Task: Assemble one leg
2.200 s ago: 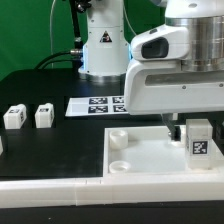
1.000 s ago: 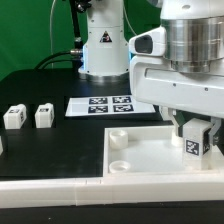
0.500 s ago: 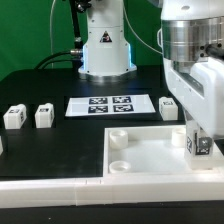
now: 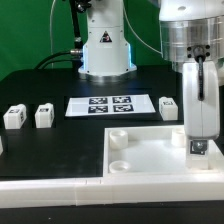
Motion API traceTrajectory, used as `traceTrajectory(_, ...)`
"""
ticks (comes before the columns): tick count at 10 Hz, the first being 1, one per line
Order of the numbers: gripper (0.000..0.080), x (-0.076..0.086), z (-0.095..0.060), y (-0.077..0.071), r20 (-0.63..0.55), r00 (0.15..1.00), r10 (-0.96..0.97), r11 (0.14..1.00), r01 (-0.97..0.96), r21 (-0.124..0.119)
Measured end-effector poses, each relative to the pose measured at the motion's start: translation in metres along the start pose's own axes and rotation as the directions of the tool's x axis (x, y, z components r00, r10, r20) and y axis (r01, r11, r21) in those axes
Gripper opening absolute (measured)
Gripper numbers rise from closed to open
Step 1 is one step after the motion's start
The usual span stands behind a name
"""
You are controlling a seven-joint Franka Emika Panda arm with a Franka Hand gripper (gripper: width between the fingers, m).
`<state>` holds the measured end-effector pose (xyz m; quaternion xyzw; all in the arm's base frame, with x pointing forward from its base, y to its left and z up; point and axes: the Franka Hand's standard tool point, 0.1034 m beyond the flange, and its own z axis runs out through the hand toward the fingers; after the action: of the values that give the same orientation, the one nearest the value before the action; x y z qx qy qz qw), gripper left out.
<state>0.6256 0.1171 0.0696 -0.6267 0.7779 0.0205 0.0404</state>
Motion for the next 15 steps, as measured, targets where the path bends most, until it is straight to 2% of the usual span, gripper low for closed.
traceTrajectory(1, 0.0587, -0.0002, 0.0, 0.0001, 0.0, 1.0, -0.005, 1.0, 0.005, 0.0)
traceTrajectory(2, 0.0587, -0.0005, 0.0, 0.0002, 0.0, 1.0, -0.031, 1.0, 0.031, 0.0)
traceTrajectory(3, 0.0637, -0.0008, 0.0001, 0.0005, -0.001, 0.998, -0.064, 0.998, 0.064, 0.0)
traceTrajectory(6, 0.0649, -0.0038, 0.0005, 0.0022, -0.003, 0.907, -0.422, 0.907, 0.422, -0.004)
traceTrajectory(8, 0.0649, -0.0058, 0.0008, 0.0027, -0.012, 0.756, -0.655, 0.756, 0.655, -0.009)
traceTrajectory(10, 0.0649, -0.004, 0.0025, 0.0014, -0.015, 0.546, -0.837, 0.547, 0.837, -0.019)
traceTrajectory(14, 0.0649, -0.0022, 0.0034, 0.001, -0.017, 0.163, -0.987, 0.163, 0.985, -0.047)
traceTrajectory(15, 0.0649, -0.0002, 0.0038, 0.0008, -0.016, 0.141, -0.99, 0.141, 0.989, -0.048)
